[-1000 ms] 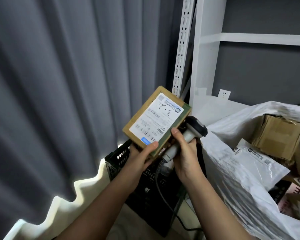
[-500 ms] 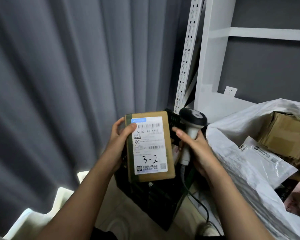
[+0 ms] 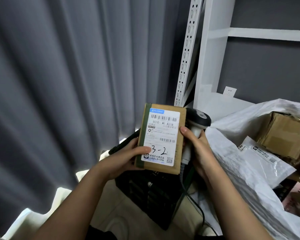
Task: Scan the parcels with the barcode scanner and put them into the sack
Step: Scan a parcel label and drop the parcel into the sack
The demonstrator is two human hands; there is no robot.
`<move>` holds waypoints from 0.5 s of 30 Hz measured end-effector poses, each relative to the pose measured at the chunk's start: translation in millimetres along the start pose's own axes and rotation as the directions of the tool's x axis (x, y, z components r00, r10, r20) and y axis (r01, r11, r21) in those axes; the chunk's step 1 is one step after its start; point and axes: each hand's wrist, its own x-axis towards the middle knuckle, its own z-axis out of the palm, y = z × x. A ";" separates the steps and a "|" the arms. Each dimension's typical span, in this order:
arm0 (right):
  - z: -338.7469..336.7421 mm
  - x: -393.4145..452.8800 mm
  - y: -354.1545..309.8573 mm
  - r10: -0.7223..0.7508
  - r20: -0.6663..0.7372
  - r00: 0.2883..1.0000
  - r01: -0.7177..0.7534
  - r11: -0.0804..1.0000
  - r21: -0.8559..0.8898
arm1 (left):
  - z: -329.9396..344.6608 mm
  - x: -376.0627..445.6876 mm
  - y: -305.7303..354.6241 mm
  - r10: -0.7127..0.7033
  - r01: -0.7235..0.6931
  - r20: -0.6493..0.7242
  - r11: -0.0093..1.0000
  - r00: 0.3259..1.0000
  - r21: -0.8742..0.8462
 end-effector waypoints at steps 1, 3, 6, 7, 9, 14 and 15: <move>-0.8 -0.3 -0.4 0.006 -0.002 1.000 -0.006 1.000 0.008 | -4.1 -0.4 -2.1 -0.004 0.004 0.006 1.000 1.000 -0.004; -1.4 -0.1 0.5 -0.003 -0.021 1.000 0.003 1.000 0.023 | -8.2 2.7 -5.3 0.015 -0.016 -0.040 0.999 0.999 -0.028; -5.5 0.9 0.3 -0.098 -0.103 0.990 0.092 0.994 -0.062 | -7.7 12.8 -10.9 0.025 -0.042 -0.197 0.996 0.980 -0.083; -7.1 0.4 -0.7 -0.110 -0.123 0.986 0.101 0.992 -0.077 | -7.3 17.0 -13.2 0.023 -0.049 -0.246 0.994 0.969 -0.100; -7.4 -3.0 -1.0 -0.073 -0.125 0.989 0.065 0.996 -0.066 | -6.3 24.6 -17.3 0.020 -0.062 -0.310 0.990 0.951 -0.128; 6.8 -21.5 2.9 0.066 0.056 0.996 -0.061 0.995 -0.085 | -6.1 44.5 -28.0 0.032 -0.113 -0.410 0.978 0.911 -0.174; 9.3 -24.0 3.8 0.082 0.083 0.993 -0.074 0.993 -0.097 | -7.1 48.2 -29.5 0.034 -0.123 -0.428 0.975 0.903 -0.183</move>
